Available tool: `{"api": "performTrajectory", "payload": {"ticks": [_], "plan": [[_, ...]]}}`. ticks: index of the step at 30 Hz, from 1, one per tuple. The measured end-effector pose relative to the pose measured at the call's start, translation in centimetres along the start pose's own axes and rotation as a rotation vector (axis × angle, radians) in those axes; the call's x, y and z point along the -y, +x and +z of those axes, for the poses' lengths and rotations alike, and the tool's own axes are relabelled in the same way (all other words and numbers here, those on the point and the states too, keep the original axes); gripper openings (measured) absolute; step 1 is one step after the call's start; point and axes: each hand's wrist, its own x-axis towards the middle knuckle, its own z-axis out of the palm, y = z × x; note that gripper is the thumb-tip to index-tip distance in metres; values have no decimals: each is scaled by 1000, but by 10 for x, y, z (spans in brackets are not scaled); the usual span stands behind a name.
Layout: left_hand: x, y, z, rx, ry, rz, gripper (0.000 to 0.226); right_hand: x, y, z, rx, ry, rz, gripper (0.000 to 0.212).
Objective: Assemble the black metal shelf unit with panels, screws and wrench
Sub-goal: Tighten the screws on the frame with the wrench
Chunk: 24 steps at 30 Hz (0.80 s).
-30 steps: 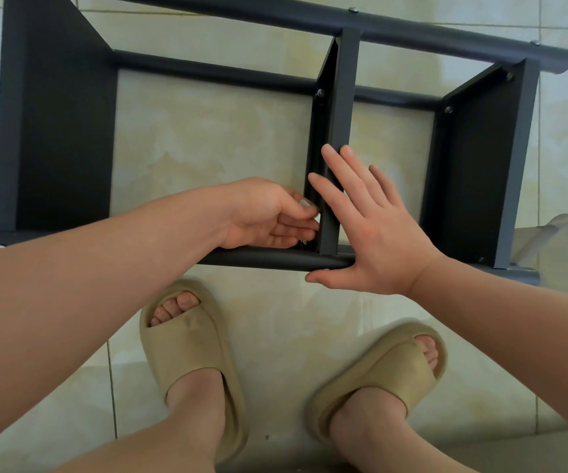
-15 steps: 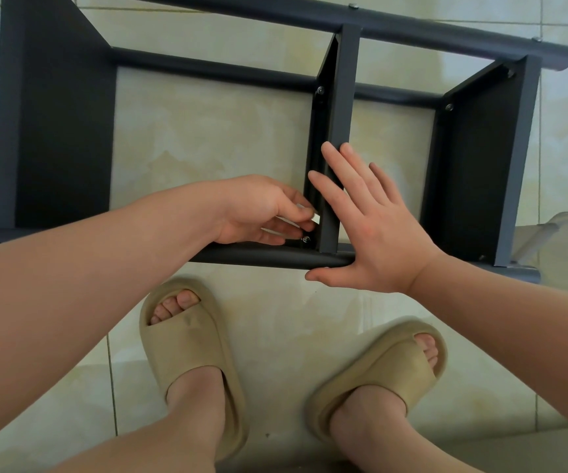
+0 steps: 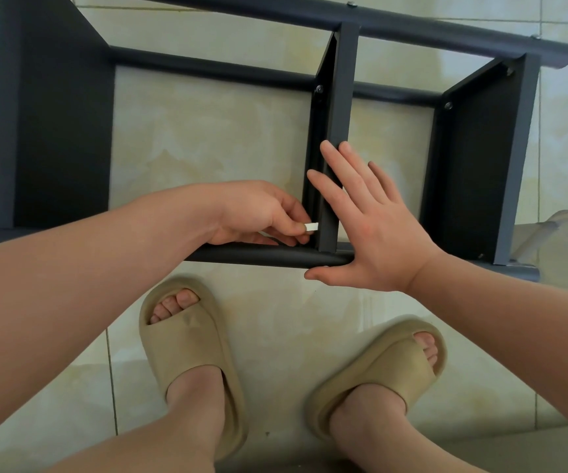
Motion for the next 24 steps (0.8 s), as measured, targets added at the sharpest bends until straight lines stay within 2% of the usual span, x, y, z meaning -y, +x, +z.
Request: {"api": "performTrajectory", "payload": {"ticks": [11,16,19,24], "plan": [[-1,-2,6,18,150,35,12,0,0,1,2,-2,-1,113],[0,-4,2,20,134,45,9,0,0,1,-1,4,3,113],[0,-5,-1,-75,170,82,12,0,0,0,-2,5,2,114],[-1,-4,-2,-279,437,211,15,0,0,0,0,6,1,113]]}}
